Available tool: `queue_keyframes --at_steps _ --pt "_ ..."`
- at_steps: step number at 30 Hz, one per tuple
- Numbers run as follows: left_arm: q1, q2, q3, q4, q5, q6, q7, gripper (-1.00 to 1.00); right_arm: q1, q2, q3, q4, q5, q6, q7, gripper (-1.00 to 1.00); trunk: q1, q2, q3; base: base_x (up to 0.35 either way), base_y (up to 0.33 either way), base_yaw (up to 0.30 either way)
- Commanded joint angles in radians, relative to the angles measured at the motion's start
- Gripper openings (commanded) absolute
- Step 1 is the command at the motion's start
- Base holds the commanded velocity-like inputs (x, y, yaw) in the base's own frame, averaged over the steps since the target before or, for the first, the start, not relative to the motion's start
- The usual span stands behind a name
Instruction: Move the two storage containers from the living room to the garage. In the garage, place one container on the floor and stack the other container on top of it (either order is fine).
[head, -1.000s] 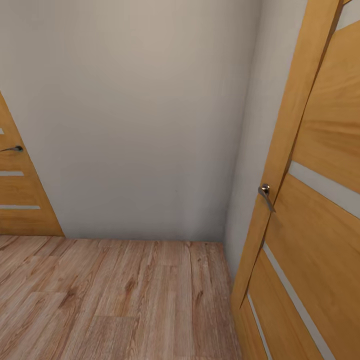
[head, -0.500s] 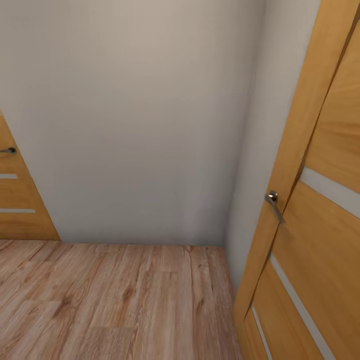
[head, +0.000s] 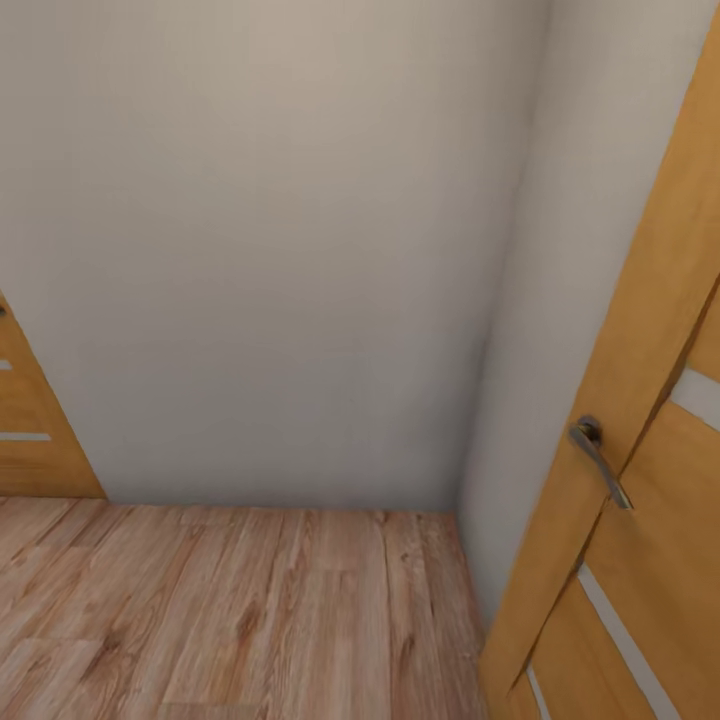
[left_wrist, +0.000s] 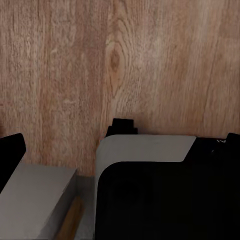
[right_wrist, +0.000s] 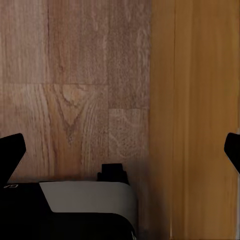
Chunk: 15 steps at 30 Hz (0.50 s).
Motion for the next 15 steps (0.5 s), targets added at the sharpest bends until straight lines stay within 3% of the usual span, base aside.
queue_keyframes --at_steps 1,15 --pt "-0.002 0.000 -0.006 0.004 0.010 -0.006 0.000 1.00 -0.001 0.000 0.006 0.003 -0.005 -0.006 -0.002 1.00 0.001 -0.001 -0.001 0.340 0.110 0.000" --pt "-0.002 0.000 -0.006 0.004 0.010 -0.006 0.000 1.00 -0.001 0.000 0.007 0.003 -0.005 -0.006 -0.002 1.00 0.001 -0.001 -0.001 0.340 0.113 0.000"
